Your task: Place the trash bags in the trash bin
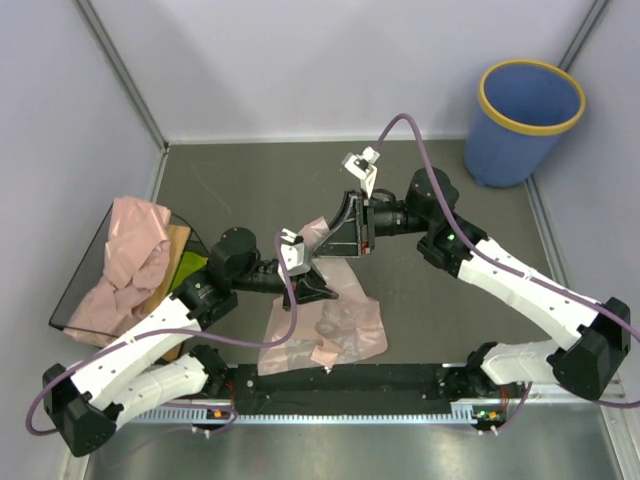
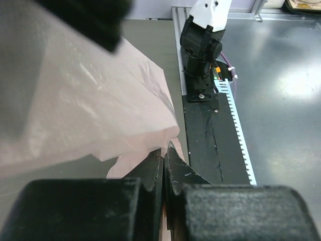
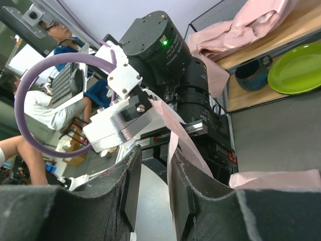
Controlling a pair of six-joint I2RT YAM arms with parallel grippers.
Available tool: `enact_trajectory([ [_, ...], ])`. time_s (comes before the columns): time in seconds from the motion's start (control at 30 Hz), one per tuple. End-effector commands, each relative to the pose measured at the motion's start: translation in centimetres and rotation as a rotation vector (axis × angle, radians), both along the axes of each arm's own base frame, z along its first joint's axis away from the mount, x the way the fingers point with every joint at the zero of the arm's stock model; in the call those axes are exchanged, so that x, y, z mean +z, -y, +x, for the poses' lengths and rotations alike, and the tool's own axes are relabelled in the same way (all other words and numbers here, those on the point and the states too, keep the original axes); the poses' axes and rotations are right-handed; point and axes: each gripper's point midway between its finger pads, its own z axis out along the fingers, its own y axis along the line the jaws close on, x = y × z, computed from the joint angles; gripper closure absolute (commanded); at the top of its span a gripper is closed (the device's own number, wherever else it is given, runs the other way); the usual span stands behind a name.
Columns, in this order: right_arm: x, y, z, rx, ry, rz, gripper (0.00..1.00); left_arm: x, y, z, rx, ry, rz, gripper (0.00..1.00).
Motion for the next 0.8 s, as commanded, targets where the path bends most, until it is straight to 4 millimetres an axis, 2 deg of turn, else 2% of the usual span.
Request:
enact_trajectory([
  [0.0,1.8,-0.4,-1.5,0.069,0.045,0.058,0.7,2.5,0.3,-1.1,-0.079,0.046,-0.058,1.0],
  [0.17,3.1,-0.6,-1.5,0.079,0.04,0.094,0.7,2.1,0.2,-1.6,-0.101,0.017,-0.052,1.0],
  [0.23,3.5,-0.7,-1.4,0.081,0.038,0.103,0.74,1.9,0.2,-1.6,-0.1,0.014,-0.049,1.0],
  [0.27,3.7,-0.8,-1.4,0.081,0.037,0.107,0.77,1.8,0.2,-1.7,-0.099,0.011,-0.048,1.0],
  [0.33,4.1,-0.8,-1.3,0.08,0.037,0.11,0.99,1.8,0.1,-1.7,-0.092,-0.002,-0.047,1.0],
  [0.4,4.7,-0.4,-1.2,0.064,0.06,0.11,1.0,1.9,-0.2,-1.8,-0.069,-0.008,-0.05,1.0],
  [0.43,4.5,-0.1,-0.9,0.049,0.065,0.097,1.0,1.8,-0.4,-1.1,-0.015,-0.013,-0.041,1.0],
  [0.47,5.1,0.5,-1.0,0.032,0.081,0.11,1.0,1.8,-0.8,-1.2,0.009,-0.013,-0.045,1.0],
  [0.5,5.5,1.1,-0.1,0.0,0.087,0.114,1.0,1.7,-1.0,-1.1,0.032,-0.026,-0.047,0.99],
  [0.53,5.8,1.6,0.2,-0.018,0.086,0.114,1.0,1.0,-1.3,-0.5,0.079,-0.034,-0.038,0.95],
  [0.57,6.5,2.3,0.2,-0.035,0.103,0.128,1.0,1.2,-1.7,-0.2,0.123,-0.026,-0.049,0.94],
  [0.63,7.6,3.5,0.9,-0.077,0.124,0.143,1.0,0.4,-2.2,0.6,0.195,-0.048,-0.042,0.92],
  [0.73,9.1,4.8,0.5,-0.098,0.175,0.172,1.0,0.3,-2.6,1.1,0.232,-0.045,-0.048,0.86],
  [0.77,8.9,4.9,0.4,-0.094,0.172,0.157,1.0,0.5,-2.7,1.2,0.239,-0.047,-0.053,0.68],
])
